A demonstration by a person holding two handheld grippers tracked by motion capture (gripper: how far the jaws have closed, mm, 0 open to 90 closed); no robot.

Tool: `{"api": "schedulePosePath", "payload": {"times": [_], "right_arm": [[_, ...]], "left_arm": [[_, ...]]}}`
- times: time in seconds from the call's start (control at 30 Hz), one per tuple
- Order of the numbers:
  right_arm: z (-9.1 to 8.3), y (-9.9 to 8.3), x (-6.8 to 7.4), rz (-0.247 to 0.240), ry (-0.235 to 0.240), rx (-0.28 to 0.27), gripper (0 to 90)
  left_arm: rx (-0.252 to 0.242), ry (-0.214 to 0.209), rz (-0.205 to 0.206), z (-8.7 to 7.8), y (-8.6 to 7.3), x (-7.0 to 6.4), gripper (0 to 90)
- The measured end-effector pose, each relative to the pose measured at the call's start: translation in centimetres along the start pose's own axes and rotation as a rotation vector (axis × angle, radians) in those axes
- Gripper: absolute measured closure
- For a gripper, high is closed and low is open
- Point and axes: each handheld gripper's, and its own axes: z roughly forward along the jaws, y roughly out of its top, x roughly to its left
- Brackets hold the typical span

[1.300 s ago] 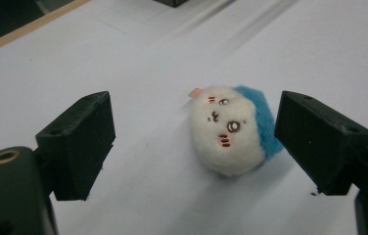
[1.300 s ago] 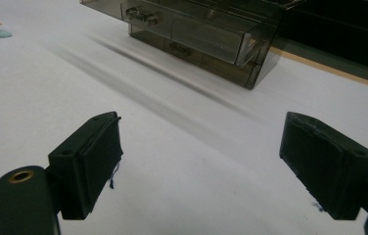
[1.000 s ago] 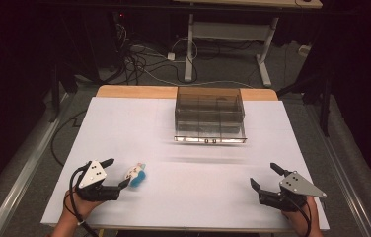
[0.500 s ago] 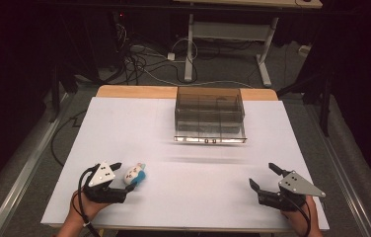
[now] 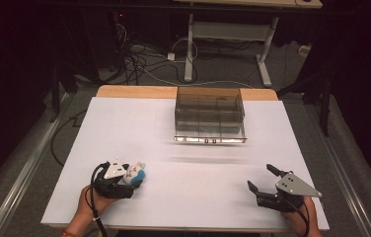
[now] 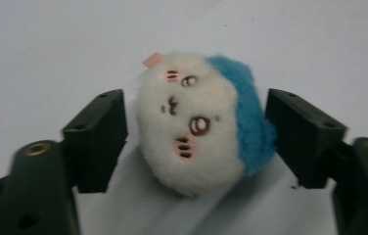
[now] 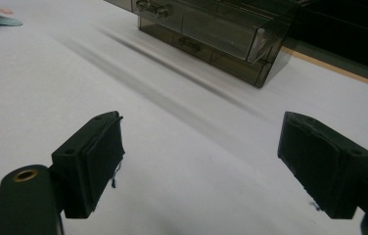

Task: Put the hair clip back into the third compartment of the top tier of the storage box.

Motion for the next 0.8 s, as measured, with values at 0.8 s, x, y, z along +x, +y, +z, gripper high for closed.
{"api": "schedulePosePath", "payload": {"times": [0.8], "right_arm": [[-0.2,-0.1,0.0,-0.036,-0.013,-0.002,17.7]], "left_arm": [[-0.103,0.104,0.021,-3.1,-0.9,0.8,40.0]]}}
